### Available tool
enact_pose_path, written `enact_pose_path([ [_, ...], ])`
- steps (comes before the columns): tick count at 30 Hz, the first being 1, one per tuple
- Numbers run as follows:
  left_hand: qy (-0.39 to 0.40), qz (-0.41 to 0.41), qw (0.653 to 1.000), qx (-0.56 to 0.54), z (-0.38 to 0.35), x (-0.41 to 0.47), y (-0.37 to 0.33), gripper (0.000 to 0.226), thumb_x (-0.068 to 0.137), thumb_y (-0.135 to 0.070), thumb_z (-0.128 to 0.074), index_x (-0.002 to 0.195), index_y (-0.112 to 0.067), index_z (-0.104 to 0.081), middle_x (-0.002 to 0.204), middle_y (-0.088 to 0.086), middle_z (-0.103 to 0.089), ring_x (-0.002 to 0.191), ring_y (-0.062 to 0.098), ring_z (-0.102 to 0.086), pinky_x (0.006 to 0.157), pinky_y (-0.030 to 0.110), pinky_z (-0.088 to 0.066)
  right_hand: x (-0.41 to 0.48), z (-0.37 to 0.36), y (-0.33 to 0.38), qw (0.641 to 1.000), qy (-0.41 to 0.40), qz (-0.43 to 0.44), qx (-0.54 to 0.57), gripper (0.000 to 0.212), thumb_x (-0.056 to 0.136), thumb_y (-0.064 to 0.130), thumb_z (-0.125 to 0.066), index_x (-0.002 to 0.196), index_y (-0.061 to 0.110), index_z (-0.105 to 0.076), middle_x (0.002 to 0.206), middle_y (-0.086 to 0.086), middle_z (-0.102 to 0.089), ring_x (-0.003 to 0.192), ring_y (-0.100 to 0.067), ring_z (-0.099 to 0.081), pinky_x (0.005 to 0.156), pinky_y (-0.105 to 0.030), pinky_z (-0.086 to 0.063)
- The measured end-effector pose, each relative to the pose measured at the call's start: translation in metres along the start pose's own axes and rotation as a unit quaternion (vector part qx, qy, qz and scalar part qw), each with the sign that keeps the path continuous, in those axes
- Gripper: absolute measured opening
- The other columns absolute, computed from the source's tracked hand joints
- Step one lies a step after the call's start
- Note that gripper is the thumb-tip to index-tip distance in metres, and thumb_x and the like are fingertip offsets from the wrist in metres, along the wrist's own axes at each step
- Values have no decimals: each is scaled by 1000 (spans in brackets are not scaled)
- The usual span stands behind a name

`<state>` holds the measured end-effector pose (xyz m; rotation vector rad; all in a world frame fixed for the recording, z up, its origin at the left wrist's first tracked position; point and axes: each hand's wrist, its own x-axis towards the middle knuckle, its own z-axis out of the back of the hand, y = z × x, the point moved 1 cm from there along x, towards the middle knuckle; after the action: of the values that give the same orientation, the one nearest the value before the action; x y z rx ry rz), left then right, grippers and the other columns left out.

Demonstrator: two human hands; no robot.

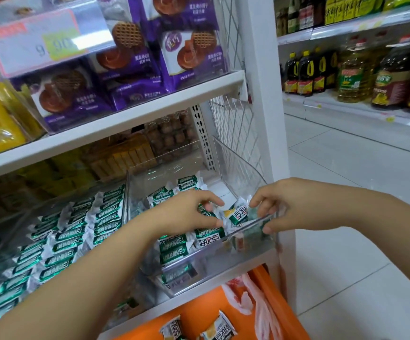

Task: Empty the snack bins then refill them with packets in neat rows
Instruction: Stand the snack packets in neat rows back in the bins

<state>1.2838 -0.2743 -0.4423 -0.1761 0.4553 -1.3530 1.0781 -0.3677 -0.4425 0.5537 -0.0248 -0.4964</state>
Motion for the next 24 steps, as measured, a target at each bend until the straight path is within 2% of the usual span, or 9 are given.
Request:
enact_pose_path([
  [3, 124, 15, 987, -97, -11, 5, -16, 38, 92, -38, -58, 129, -30, -55, 100, -12, -60, 75, 1, -60, 73, 19, -51, 2, 2, -1, 1000, -5, -1, 6, 43, 81, 34, -72, 120, 31, -55, 106, 18, -63, 88, 6, -56, 69, -4, -40],
  [5, 149, 42, 978, -141, -22, 10, -20, 34, 97, -38, -49, 130, -29, -55, 103, -11, -62, 78, 5, -56, 67, 17, -47, 2, 1, -1, 1000, -4, 0, 5, 43, 81, 34, -72, 120, 32, -55, 107, 17, -63, 87, 7, -55, 69, -4, -40],
  [8, 162, 59, 948, -268, -35, 16, -20, 32, 101, -26, -45, 128, -16, -57, 120, 14, -64, 87, 18, -60, 75, 23, -51, 1, 1, -3, 1000, -2, 0, 11, 43, 82, 34, -72, 121, 31, -55, 108, 16, -63, 86, 8, -55, 67, -2, -40],
  [11, 140, 85, 911, -379, -41, 16, -19, 29, 100, -17, -46, 123, -6, -59, 111, 14, -68, 82, 20, -67, 67, 22, -54, 1, 2, -4, 1000, 1, -2, 21, 42, 82, 34, -72, 120, 32, -55, 105, 17, -63, 90, 6, -56, 68, -4, -41],
  [13, 112, 107, 898, -413, -39, 15, -18, 24, 99, -17, -49, 117, -11, -63, 102, 6, -71, 77, 16, -69, 63, 20, -52, 2, 3, -5, 1000, 5, 0, 28, 41, 82, 33, -72, 120, 32, -55, 106, 18, -64, 93, 4, -58, 73, -8, -43],
  [15, 80, 128, 880, -450, -32, 13, -15, 18, 98, -18, -51, 108, -16, -66, 98, 3, -72, 73, 14, -71, 61, 19, -56, 2, 3, -4, 999, 7, 0, 33, 40, 82, 33, -72, 119, 31, -56, 104, 19, -64, 94, 3, -58, 79, -13, -45],
  [19, 29, 143, 833, -534, -12, 6, -11, 18, 95, -21, -55, 105, -14, -67, 112, 6, -68, 81, 23, -72, 67, 30, -60, 2, 2, -5, 999, 9, -6, 42, 41, 82, 36, -72, 120, 32, -55, 103, 19, -63, 93, 4, -58, 82, -17, -46],
  [22, 7, 112, 851, -513, 1, -1, -9, 17, 94, -23, -55, 101, -18, -70, 94, 2, -73, 74, 15, -71, 67, 26, -59, 1, 2, -2, 999, -12, -2, 43, 47, 82, 40, -70, 125, 32, -52, 102, 18, -63, 88, 7, -57, 76, -12, -45],
  [24, -23, 62, 884, -462, 7, -8, -12, 15, 91, -22, -57, 94, -20, -72, 87, -3, -73, 72, 7, -68, 65, 21, -57, 1, 2, 1, 995, -41, -2, 94, 57, 83, 44, -66, 135, 32, -44, 101, 16, -64, 87, 2, -61, 78, -16, -49],
])
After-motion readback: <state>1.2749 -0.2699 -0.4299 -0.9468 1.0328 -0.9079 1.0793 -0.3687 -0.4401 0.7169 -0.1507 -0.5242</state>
